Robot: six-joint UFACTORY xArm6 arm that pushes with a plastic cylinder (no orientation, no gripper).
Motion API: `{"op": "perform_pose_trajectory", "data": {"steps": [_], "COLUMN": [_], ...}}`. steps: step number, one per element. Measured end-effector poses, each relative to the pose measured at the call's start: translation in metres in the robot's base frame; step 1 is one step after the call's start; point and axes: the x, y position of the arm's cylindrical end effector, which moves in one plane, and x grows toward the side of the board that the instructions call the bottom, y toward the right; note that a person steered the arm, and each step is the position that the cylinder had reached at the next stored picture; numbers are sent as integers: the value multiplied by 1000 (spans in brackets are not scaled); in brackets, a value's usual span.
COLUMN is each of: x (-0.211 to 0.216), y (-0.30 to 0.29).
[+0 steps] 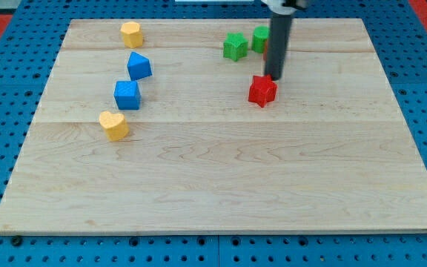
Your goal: Push the green circle to the top of the green star
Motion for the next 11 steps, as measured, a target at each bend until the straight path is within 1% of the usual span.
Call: {"op": "perform_pose_trajectory", "data": {"steps": [1,2,3,4,5,6,7,8,9,10,11], "x": [-21,-44,-60,-70,-60,-75,-100,-107,-141,-154,-125], "y": [36,16,-25,-92,-45,27,15,-14,-19,-35,-105]}}
